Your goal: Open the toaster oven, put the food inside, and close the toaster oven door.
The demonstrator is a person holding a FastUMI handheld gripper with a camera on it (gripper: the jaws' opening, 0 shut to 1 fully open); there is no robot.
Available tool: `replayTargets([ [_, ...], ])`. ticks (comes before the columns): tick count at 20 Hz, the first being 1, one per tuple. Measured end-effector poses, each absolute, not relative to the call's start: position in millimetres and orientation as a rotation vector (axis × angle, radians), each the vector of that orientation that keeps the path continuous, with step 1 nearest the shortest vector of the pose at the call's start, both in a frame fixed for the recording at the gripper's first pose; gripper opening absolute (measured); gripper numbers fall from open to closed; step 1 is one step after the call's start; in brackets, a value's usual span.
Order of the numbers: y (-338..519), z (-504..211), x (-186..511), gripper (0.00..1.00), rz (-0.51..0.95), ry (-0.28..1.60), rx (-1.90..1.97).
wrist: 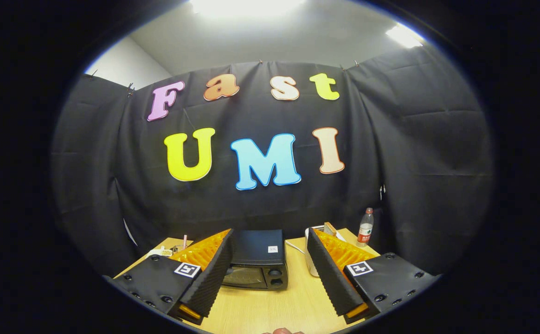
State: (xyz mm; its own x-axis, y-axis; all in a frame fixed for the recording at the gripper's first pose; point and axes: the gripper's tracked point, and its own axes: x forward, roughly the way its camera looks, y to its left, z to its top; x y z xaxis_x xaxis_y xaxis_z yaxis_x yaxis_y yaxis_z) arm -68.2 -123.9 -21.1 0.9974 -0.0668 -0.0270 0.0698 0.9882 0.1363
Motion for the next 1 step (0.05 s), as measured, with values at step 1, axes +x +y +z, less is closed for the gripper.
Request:
replayTargets([
  [1,-123.0,-22.2,-67.6,0.98,-0.065,0.027,0.142],
])
